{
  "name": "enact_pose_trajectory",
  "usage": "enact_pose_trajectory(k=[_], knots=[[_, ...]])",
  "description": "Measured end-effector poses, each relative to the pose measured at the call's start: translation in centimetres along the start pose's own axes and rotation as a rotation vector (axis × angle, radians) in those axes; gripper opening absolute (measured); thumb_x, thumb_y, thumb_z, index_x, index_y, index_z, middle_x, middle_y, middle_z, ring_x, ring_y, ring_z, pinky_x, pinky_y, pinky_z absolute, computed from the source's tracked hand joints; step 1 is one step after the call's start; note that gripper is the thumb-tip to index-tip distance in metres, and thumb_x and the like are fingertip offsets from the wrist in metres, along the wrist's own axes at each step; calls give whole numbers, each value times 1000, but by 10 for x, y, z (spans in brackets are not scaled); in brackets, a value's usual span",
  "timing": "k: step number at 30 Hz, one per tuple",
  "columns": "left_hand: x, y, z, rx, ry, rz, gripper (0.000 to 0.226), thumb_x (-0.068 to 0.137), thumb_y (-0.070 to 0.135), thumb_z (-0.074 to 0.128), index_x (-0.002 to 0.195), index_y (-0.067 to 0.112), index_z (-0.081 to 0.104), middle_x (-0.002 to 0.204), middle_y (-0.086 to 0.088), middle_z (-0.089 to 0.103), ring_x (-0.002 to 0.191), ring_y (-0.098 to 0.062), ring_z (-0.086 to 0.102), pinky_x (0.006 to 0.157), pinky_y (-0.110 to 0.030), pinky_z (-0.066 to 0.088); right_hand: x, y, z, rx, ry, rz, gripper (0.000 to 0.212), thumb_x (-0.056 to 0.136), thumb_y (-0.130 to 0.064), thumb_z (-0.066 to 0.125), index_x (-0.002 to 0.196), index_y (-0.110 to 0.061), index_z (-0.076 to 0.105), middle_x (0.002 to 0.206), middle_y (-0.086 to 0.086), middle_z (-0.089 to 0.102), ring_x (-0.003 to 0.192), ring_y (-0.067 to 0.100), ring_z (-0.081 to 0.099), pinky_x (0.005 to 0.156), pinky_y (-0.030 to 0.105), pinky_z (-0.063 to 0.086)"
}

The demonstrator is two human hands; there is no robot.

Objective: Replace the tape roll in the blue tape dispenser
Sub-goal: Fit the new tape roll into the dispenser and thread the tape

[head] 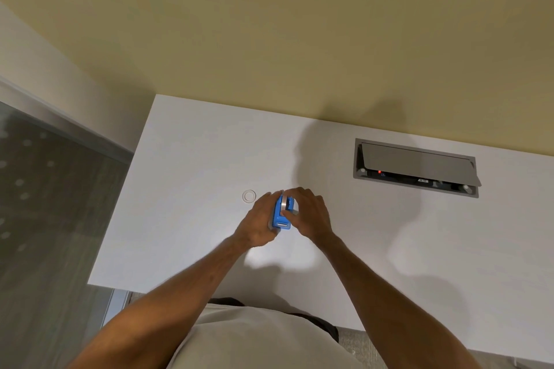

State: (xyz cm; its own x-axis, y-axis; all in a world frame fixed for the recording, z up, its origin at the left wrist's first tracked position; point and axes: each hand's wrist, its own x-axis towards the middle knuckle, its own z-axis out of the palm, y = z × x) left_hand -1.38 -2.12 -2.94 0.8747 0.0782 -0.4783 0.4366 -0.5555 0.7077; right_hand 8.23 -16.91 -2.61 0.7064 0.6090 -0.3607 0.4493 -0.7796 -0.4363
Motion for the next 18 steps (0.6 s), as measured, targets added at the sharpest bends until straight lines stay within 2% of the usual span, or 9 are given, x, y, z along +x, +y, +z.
enact_pose_trajectory(k=[5, 9, 18], knots=[[1, 0, -1, 47, -25, -10, 75, 91, 12, 81, 157, 13, 45, 150, -7, 56, 142, -26, 54, 121, -46, 47, 2, 1, 4, -33, -3, 12, 46, 101, -48, 61, 139, -23, 56, 135, -5, 66, 121, 14, 63, 110, 28, 47], [2, -2, -3, 66, -12, -7, 73, 91, 10, 79, 156, 15, 46, 143, -6, 60, 136, -25, 57, 118, -46, 49, 2, 3, 6, -63, -27, 10, 49, 102, -50, 59, 143, -23, 54, 140, -6, 64, 125, 12, 61, 111, 26, 45], [5, -8, -4, 118, -37, -2, 75, 95, 15, 78, 160, 16, 41, 150, -5, 58, 142, -24, 53, 124, -44, 43, 4, 4, 7, -65, -38, 6, 55, 101, -51, 62, 147, -22, 52, 147, -5, 59, 129, 13, 60, 111, 25, 46]])
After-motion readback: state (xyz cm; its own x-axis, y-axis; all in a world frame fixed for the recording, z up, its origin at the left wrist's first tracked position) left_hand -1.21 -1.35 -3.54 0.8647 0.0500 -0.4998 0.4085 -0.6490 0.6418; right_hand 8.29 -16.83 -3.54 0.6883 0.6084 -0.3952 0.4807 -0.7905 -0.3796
